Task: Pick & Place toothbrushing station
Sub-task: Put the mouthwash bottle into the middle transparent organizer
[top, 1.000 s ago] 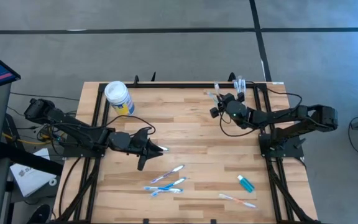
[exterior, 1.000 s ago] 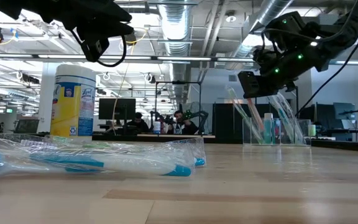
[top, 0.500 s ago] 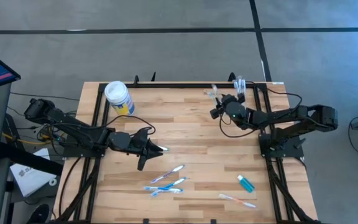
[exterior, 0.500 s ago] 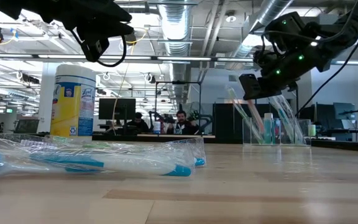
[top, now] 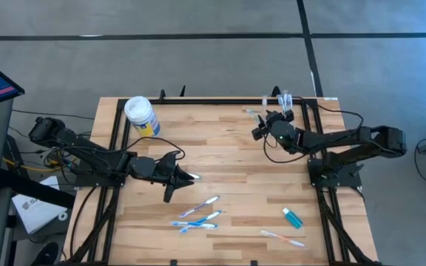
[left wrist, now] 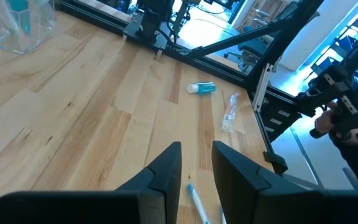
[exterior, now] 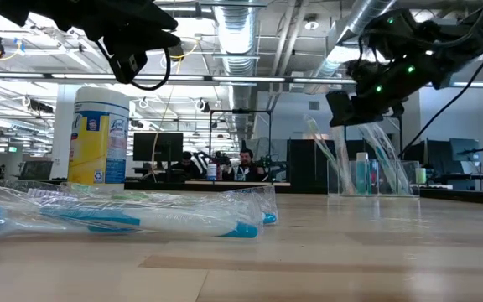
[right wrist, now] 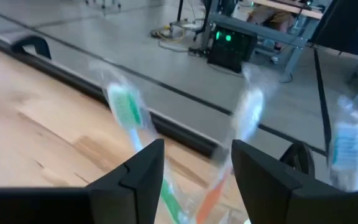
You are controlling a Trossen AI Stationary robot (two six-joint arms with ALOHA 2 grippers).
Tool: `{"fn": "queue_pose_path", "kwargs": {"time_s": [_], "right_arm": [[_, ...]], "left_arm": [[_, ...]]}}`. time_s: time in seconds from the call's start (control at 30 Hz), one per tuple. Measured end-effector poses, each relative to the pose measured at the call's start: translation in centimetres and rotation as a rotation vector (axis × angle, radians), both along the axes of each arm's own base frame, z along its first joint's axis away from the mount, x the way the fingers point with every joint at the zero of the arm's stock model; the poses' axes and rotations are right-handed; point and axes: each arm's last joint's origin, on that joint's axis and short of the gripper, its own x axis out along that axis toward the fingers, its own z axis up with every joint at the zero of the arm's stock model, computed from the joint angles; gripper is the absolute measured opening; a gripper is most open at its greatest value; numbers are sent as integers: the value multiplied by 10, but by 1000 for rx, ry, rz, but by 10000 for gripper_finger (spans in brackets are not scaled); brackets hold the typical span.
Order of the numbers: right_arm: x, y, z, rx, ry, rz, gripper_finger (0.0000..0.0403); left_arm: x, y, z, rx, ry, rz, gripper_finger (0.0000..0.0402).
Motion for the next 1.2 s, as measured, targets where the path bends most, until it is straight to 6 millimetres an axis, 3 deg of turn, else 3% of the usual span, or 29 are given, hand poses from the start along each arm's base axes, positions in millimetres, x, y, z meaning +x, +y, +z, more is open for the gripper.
{"fn": "queue_pose_path", "kwargs": {"time_s": [0.23,0.53,0.8,1.2], "right_arm": [[-10,19,16,25,-18,128,181],[-21,60,29,121,-34,471,163],[-26,96,23,263,-7,699,140],[-38,136,24,529,133,841,109]], "left_arm": [[0,0,0,5,1,-2,85],[0,0,0,7,1,-2,85],[0,0,0,7,0,-2,85],[0,0,0,7,-1,-2,85]]}}
